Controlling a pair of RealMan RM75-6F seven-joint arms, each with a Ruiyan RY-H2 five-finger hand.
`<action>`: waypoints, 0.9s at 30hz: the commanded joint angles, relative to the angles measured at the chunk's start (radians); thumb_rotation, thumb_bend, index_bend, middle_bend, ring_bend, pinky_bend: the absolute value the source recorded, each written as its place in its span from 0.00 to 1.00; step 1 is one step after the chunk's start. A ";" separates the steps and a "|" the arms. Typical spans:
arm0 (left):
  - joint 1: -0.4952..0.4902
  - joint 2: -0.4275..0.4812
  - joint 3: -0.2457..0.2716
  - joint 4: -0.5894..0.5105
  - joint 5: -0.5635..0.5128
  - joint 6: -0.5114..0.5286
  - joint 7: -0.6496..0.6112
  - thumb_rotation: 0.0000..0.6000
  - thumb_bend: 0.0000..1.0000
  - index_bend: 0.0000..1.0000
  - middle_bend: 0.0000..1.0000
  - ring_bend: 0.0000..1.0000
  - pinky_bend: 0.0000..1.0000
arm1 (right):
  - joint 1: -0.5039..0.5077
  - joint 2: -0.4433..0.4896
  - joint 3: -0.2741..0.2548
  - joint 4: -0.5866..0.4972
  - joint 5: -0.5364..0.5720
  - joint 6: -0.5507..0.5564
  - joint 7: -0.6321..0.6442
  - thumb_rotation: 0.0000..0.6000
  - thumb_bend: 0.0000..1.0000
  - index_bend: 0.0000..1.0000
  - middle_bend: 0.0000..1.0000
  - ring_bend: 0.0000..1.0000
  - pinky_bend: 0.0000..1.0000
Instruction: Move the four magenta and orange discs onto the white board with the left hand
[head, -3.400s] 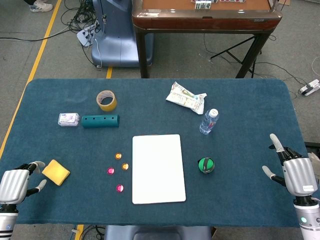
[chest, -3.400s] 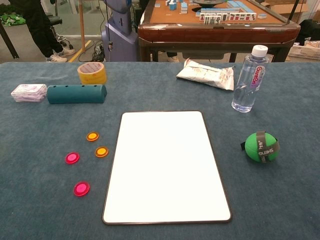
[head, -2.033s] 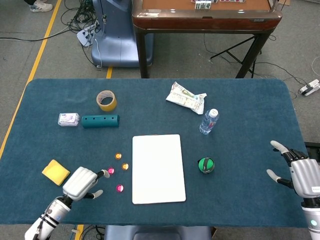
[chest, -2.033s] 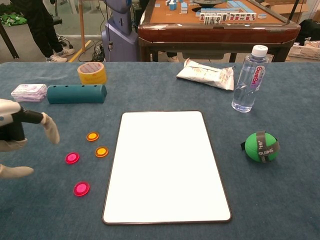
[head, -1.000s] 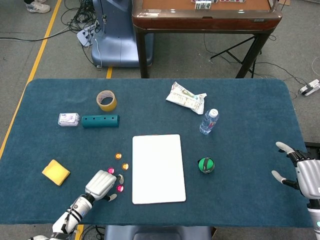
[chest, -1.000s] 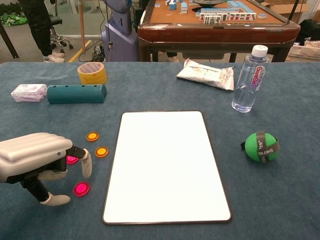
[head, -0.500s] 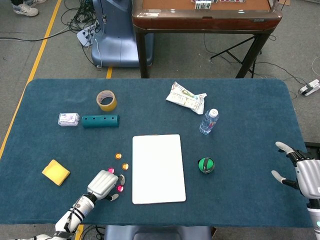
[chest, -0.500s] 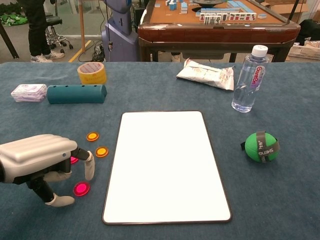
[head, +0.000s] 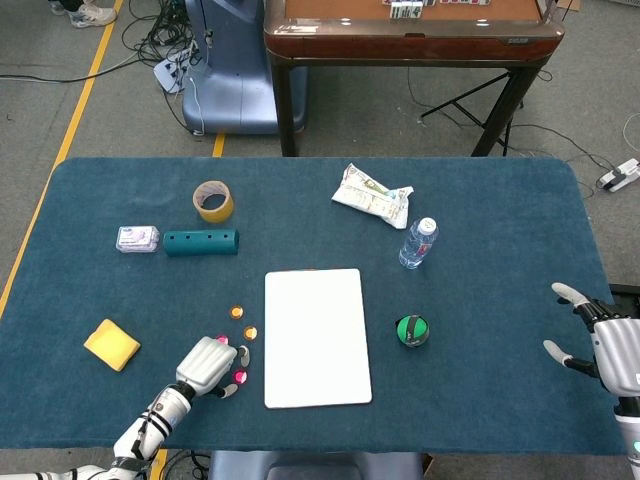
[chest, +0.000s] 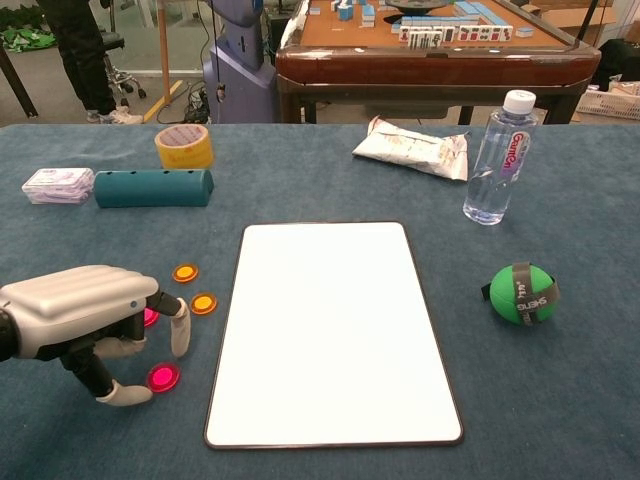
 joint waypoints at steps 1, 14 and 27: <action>-0.003 0.000 0.005 -0.001 -0.004 0.001 0.007 1.00 0.24 0.54 1.00 1.00 1.00 | 0.000 0.000 0.000 0.000 -0.001 0.001 0.000 1.00 0.08 0.22 0.36 0.40 0.48; -0.020 -0.010 0.019 0.002 -0.025 -0.002 0.014 1.00 0.24 0.54 1.00 1.00 1.00 | -0.001 0.000 0.001 -0.001 0.000 0.000 0.000 1.00 0.08 0.22 0.36 0.40 0.48; -0.026 -0.014 0.026 0.004 -0.034 0.014 0.014 1.00 0.25 0.58 1.00 1.00 1.00 | -0.001 0.001 0.002 0.000 0.000 0.001 0.003 1.00 0.08 0.22 0.36 0.40 0.48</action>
